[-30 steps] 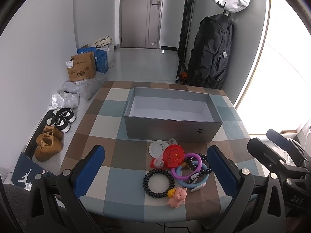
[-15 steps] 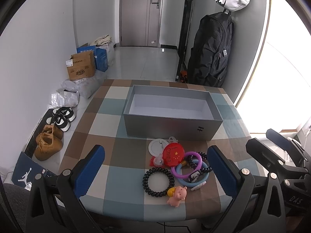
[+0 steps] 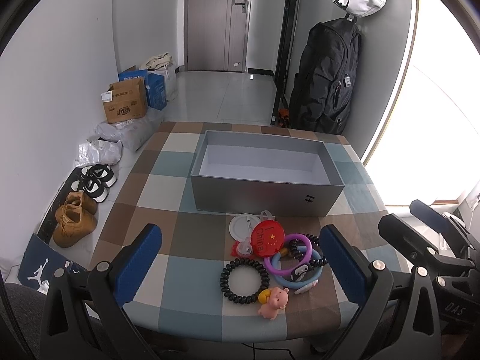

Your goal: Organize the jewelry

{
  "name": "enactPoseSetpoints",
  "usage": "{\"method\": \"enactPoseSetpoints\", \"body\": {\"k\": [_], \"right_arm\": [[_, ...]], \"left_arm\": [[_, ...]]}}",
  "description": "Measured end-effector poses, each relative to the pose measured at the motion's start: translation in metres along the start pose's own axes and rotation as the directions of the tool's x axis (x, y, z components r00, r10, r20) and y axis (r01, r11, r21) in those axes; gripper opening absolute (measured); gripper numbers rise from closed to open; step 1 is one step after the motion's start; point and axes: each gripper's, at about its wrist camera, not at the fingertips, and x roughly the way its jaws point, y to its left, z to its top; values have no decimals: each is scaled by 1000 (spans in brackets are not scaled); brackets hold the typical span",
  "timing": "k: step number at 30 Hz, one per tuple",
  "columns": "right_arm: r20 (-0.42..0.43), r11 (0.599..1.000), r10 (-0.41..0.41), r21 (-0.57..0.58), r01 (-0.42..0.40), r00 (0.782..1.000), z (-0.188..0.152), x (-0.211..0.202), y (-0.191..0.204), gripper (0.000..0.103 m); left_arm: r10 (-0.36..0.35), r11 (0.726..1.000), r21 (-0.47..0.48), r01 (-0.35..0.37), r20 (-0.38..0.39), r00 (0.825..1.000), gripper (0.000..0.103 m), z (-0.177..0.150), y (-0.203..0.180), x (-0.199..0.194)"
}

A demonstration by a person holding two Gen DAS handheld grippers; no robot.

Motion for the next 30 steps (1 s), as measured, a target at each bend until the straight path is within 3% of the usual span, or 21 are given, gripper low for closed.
{"method": "enactPoseSetpoints", "body": {"k": [7, 14, 18, 21, 24, 30], "right_arm": [[-13, 1000, -19, -7, 18, 1000, 3, 3, -2, 96], [-26, 998, -64, 4, 64, 998, 4, 6, -11, 100], [-42, 997, -68, 41, 69, 997, 6, 10, -20, 100], [-46, 995, -57, 81, 61, 997, 9, 12, -27, 100], [-58, 992, -42, 114, 49, 997, 12, 16, -31, 100], [-72, 991, -18, 132, 28, 997, 14, 22, -33, 100]], "left_arm": [[7, 1000, 5, -7, -26, 1000, 102, -1, 1, 5], [-26, 999, 27, 29, -107, 994, 102, -10, 2, 15], [-58, 997, 35, 67, -209, 976, 102, -25, 4, 24], [-105, 993, 14, 114, -290, 951, 95, -38, 6, 31], [-122, 991, 18, 135, -334, 935, 93, -46, 1, 36], [-158, 985, 11, 174, -361, 919, 74, -46, -10, 39]]}}
